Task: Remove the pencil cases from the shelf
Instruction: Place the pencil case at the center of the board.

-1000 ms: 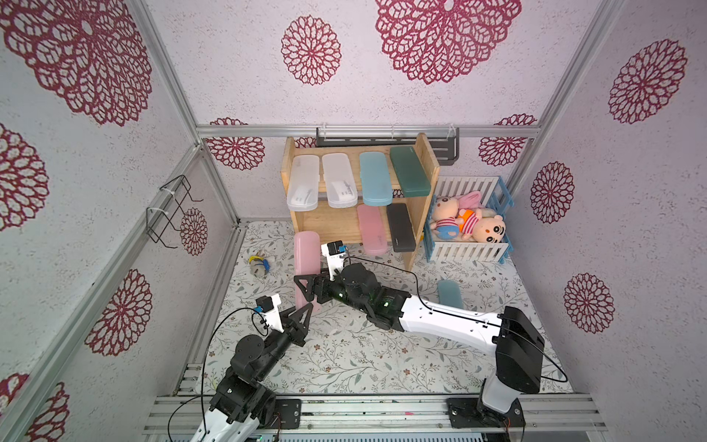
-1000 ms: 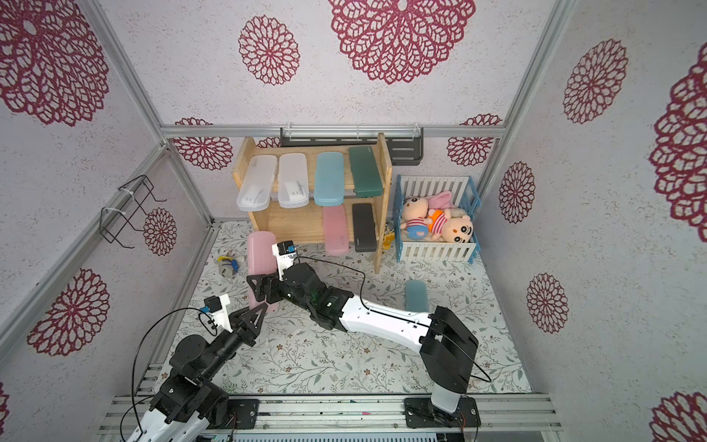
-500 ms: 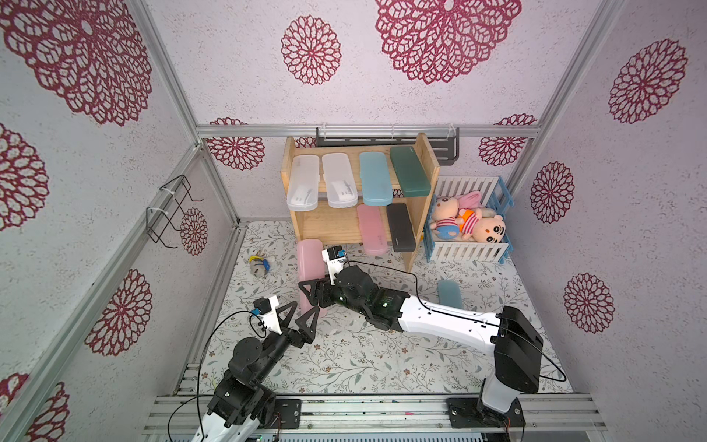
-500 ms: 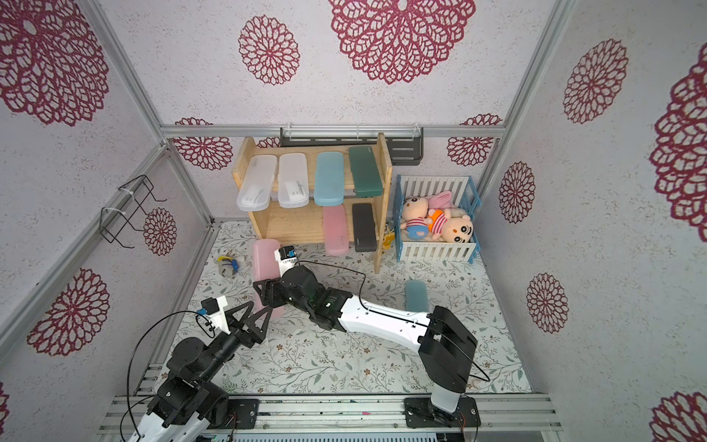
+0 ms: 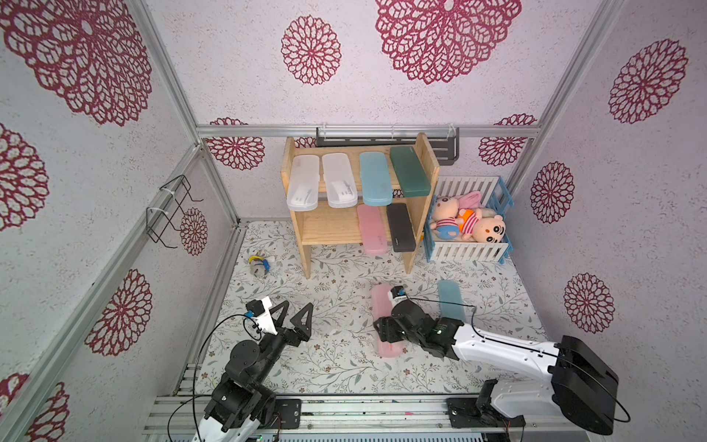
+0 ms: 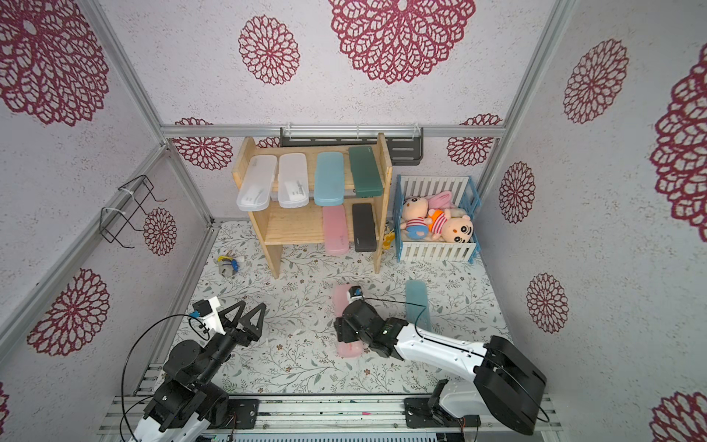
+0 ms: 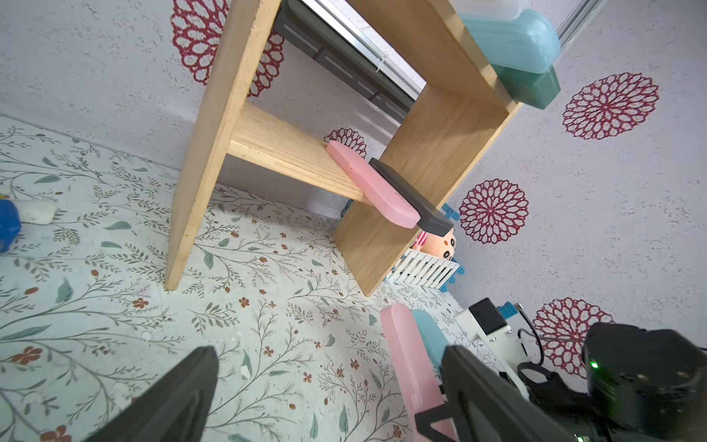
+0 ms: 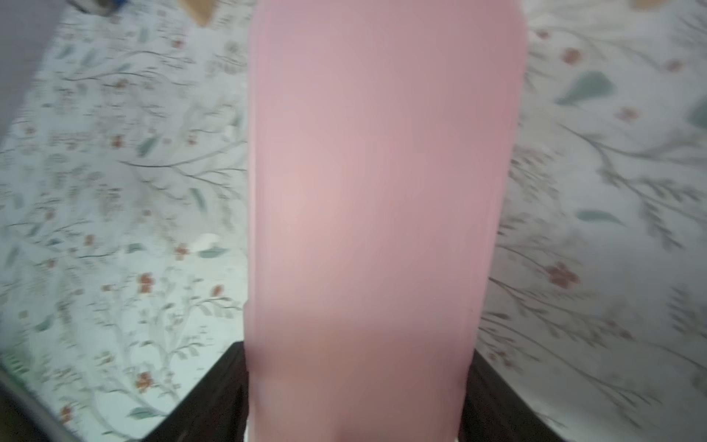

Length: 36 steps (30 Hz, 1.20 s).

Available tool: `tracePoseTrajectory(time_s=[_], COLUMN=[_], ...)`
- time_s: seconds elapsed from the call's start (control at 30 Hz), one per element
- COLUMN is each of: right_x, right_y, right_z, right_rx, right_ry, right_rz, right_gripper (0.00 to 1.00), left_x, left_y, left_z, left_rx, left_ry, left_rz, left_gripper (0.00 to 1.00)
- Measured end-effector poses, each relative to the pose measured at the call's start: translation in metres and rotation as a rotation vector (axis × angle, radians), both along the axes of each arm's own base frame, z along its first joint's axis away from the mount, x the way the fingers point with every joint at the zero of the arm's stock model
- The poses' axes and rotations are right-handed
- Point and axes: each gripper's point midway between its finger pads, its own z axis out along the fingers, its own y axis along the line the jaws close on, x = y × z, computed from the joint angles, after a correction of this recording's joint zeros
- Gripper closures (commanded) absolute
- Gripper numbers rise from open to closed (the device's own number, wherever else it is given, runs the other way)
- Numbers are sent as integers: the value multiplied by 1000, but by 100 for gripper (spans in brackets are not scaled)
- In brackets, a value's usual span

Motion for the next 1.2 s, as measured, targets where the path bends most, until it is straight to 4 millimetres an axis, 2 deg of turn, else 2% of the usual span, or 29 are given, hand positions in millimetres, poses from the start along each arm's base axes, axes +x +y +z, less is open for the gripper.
tracePoseTrajectory(time_s=[0.03,0.13,0.4,0.67,0.73,0.9,0.97,1.1,1.2], right_x=[2,6,29,63,68,76,77,79,82], right_y=[-17,-50,-88,-97,-99,-106,-106,-100,-94], right_z=[-9,-23,-36,-40,-43,-51,-51,-42,-20], right_rx=[-25,-56,-72,-127,-136,-180,-184,-151,-103], right_ry=[20,51,79,95,102,117,114,93,38], right_rz=[-39,-123,-219,-215,-216,-200,-188,-168,-158], right_gripper=[37,37,35,31,24,1,1,1,1], left_x=[1,3,3,-1,-2,-3,-4,-6,-7], left_y=[-1,-4,-5,-3,-3,-3,-3,-2,-1], left_z=[-2,-5,1,9,10,6,4,6,6], left_rx=[6,16,4,-13,-13,0,4,5,7], left_ry=[8,19,-3,-36,-38,-27,-22,-34,-37], left_rz=[-2,-14,-20,-20,-21,-25,-26,-26,-24], left_gripper=[3,3,3,3,3,3,3,3,3])
